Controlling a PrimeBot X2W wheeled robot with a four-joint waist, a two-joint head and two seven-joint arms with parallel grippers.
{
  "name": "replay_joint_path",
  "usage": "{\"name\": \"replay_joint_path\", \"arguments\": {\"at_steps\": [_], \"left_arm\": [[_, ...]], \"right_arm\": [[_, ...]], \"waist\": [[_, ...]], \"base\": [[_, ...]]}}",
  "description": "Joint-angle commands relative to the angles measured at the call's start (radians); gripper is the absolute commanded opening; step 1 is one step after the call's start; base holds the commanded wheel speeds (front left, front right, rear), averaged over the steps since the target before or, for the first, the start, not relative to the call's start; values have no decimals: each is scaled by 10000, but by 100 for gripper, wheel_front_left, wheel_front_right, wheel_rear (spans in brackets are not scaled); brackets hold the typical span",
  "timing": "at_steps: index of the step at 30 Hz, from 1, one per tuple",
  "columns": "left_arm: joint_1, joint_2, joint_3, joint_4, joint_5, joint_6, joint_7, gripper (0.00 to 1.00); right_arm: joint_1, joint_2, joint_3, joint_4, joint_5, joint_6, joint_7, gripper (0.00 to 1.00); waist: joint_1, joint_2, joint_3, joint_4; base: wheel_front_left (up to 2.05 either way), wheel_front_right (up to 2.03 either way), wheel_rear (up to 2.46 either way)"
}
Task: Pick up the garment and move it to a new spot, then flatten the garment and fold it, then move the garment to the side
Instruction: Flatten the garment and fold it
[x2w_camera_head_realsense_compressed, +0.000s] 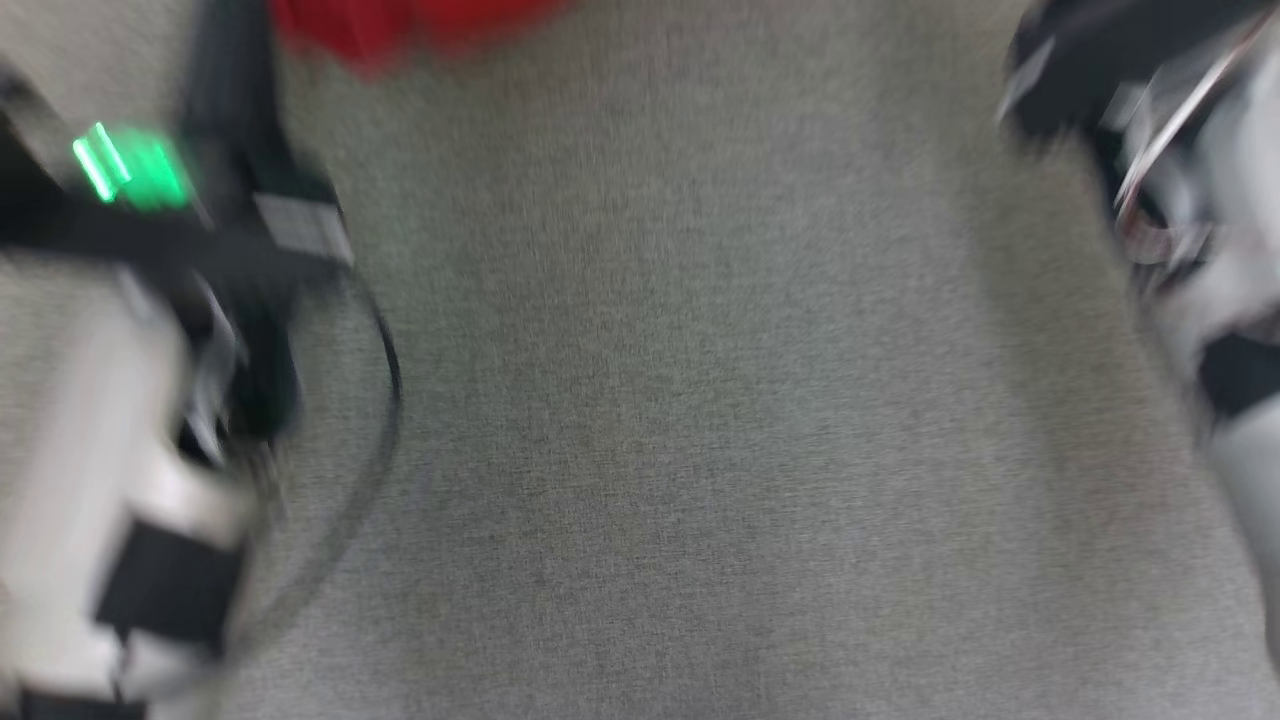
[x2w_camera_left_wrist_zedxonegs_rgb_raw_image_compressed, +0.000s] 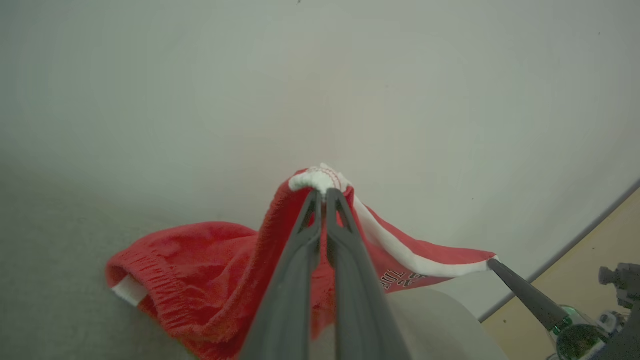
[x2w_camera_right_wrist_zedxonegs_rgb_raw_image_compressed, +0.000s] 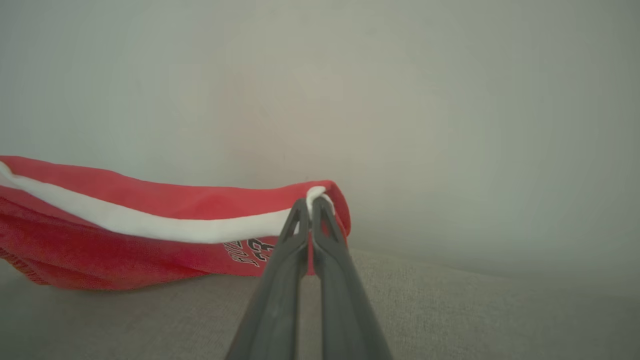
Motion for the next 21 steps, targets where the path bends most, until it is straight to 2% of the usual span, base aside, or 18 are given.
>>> {"name": "replay_joint_path", "arguments": {"at_steps": [1,6,9,10,13,21], "left_arm": [[1026,235,-397,22,160,-11,-88,0],[3589,559,-1451,91,499,-10,-174,0],[4740,656,-2000,5,708,25,-26,0],[4740,656,-2000,5,708,25,-26,0],[5623,749,-2293,-190,687,219,131,0],[7199,1312,-2770,-912,475,497,868,0]], "right_arm": [[888,-226,314,-439,448,-20,474,0],[3406,-1179,847,-1825,1394,-20,2118,0],[4962,-1459,578,-2413,1736,-19,2977,0],[4962,-1459,578,-2413,1736,-19,2977,0],[6427,-1636,36,-2998,2049,-19,3909,0],[9991,-1102,-1744,-4483,2248,-19,6717,0]], "waist": [[1,-1,-1506,-42],[1,-1,-3033,-137],[1,-1,-3773,-150],[1,-1,-3773,-150],[1,-1,-4286,-164],[1,-1,-4868,-238]], "base": [[0,0,0],[0,0,0],[0,0,0],[0,0,0],[0,0,0],[0,0,0]]}}
